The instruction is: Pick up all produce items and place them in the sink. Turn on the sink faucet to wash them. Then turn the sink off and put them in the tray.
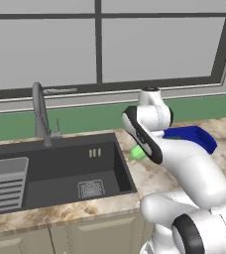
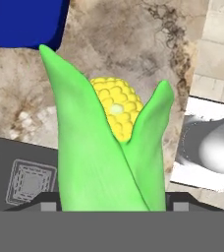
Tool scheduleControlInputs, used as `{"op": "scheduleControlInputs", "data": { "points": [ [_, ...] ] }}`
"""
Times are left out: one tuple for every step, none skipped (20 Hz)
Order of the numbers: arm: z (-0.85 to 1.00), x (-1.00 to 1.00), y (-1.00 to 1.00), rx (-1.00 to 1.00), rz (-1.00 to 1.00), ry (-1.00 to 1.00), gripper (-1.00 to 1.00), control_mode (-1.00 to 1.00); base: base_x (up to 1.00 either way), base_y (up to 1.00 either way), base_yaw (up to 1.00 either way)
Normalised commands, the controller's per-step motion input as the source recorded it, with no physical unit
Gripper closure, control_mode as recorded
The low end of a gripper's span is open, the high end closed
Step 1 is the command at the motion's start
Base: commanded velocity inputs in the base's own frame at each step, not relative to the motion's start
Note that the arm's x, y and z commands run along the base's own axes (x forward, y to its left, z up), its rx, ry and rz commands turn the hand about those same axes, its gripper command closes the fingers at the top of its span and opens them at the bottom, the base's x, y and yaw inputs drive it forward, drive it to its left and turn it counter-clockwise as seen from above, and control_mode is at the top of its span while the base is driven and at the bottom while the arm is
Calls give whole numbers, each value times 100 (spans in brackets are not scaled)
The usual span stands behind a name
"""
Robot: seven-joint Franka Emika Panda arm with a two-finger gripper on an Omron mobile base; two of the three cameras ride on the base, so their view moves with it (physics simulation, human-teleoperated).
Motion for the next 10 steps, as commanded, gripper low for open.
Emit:
{"op": "scheduleControlInputs", "data": {
  "points": [
    [31, -21, -52, 0, -12, -4, 100, -100, 0, 0, 0],
    [25, -16, -49, 0, -12, -2, 100, -100, 0, 0, 0],
    [25, -23, -40, 0, -12, -3, 100, -100, 0, 0, 0],
    [32, -24, -51, 0, -12, -4, 100, -100, 0, 0, 0],
    [26, -20, -55, 0, -12, -3, 100, -100, 0, 0, 0],
    [25, -24, -41, 0, -12, -4, 100, -100, 0, 0, 0],
    [28, -21, -45, 0, -12, -3, 100, -100, 0, 0, 0],
    [20, -10, -43, 0, -12, 0, 100, -100, 0, 0, 0],
    [16, -15, -39, 0, -12, 0, 100, -100, 0, 0, 0],
    [24, -11, -44, 0, -13, 0, 100, -100, 0, 0, 0]
  ]
}}
